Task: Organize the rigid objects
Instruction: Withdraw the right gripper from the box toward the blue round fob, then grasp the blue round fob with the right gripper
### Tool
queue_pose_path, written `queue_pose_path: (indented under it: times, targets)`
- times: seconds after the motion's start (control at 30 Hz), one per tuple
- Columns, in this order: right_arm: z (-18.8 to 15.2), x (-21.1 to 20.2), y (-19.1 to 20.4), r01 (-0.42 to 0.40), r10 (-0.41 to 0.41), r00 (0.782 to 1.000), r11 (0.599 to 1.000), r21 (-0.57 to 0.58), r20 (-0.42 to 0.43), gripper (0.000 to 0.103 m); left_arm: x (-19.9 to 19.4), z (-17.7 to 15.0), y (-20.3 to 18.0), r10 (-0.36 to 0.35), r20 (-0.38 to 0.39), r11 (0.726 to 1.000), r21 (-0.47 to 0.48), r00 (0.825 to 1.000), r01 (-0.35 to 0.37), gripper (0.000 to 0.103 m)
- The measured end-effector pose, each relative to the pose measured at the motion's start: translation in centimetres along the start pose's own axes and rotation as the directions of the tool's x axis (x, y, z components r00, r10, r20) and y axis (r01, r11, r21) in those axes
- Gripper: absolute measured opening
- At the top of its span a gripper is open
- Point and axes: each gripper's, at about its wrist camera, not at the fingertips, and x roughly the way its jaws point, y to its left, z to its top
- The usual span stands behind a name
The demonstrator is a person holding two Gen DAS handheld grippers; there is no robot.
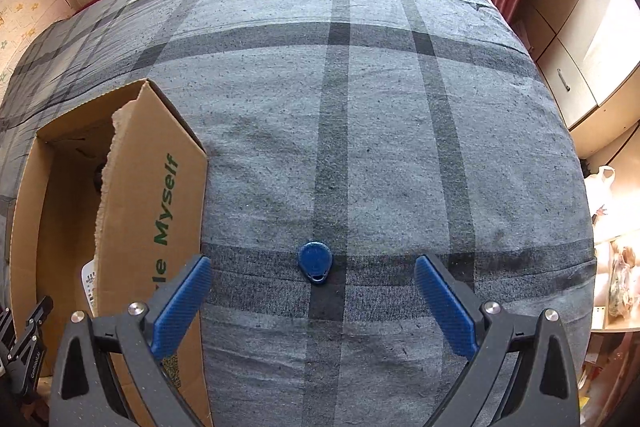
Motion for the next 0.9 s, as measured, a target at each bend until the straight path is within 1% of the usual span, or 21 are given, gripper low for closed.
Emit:
queue_pose_path:
  times: [0.17,0.37,0.43,0.5,0.53,0.63,0.7,0.73,0.77,0.8,0.83,0.87,0.9]
  targets:
    - [0.2,2.6,-0.5,0.004,-0.004,0.999,1.0,0.004,-0.038,0.103,0.0,0.0,0.0,0.0,0.0,1.0,-0.001,1.0,0.0,0.015]
    - [0.3,4.5,-0.5,-0.002,0.002,0.998,1.0,0.004,-0.069,0.101,0.0,0.0,0.0,0.0,0.0,1.0,0.0,1.0,0.0,0.015]
    - [0.4,4.9,-0.4,-0.007,0.008,0.997,1.0,0.005,-0.083,0.098,0.0,0.0,0.0,0.0,0.0,1.0,0.0,1.0,0.0,0.015]
    - [0.3,5.2,-0.4,-0.006,0.006,0.996,1.0,0.006,-0.093,0.09,0.0,0.0,0.1,0.0,-0.001,1.0,0.0,1.0,0.0,0.015]
    - [0.3,5.3,-0.4,-0.005,0.006,0.995,1.0,0.007,-0.097,0.088,0.0,0.0,0.1,0.0,-0.001,1.0,-0.001,1.0,0.0,0.015]
    - [0.3,5.7,-0.3,-0.034,0.036,0.993,0.999,0.022,-0.112,0.077,0.0,0.0,0.2,0.0,-0.002,1.0,-0.001,1.0,0.0,0.015]
    - [0.3,6.1,-0.1,-0.045,0.048,0.991,0.999,0.022,-0.128,0.067,0.0,0.0,0.2,0.001,-0.002,1.0,0.001,1.0,-0.001,0.015]
    - [0.2,6.3,0.1,-0.05,0.052,0.99,0.999,0.021,-0.135,0.066,0.0,0.0,0.2,0.001,-0.002,1.0,0.001,1.0,-0.001,0.015]
    - [0.1,6.6,0.1,-0.052,0.054,0.988,0.998,0.021,-0.143,0.06,0.1,0.0,0.2,0.001,-0.002,1.0,0.0,1.0,-0.001,0.015]
    - [0.1,6.9,0.2,-0.051,0.053,0.987,0.999,0.02,-0.153,0.049,0.1,0.0,0.2,0.0,-0.002,1.0,-0.001,1.0,0.0,0.015]
    - [0.1,7.2,0.2,-0.045,0.048,0.986,0.999,0.018,-0.159,0.041,0.1,0.0,0.2,0.001,-0.002,1.0,0.0,1.0,-0.001,0.015]
    - [0.0,7.3,0.2,-0.037,0.039,0.986,0.999,0.016,-0.16,0.029,0.1,0.0,0.2,0.002,-0.002,1.0,0.001,1.0,-0.002,0.015]
    - [-0.1,7.3,0.2,-0.039,0.042,0.987,0.999,0.019,-0.157,0.028,0.1,0.0,0.2,0.002,-0.002,1.0,0.001,1.0,-0.002,0.015]
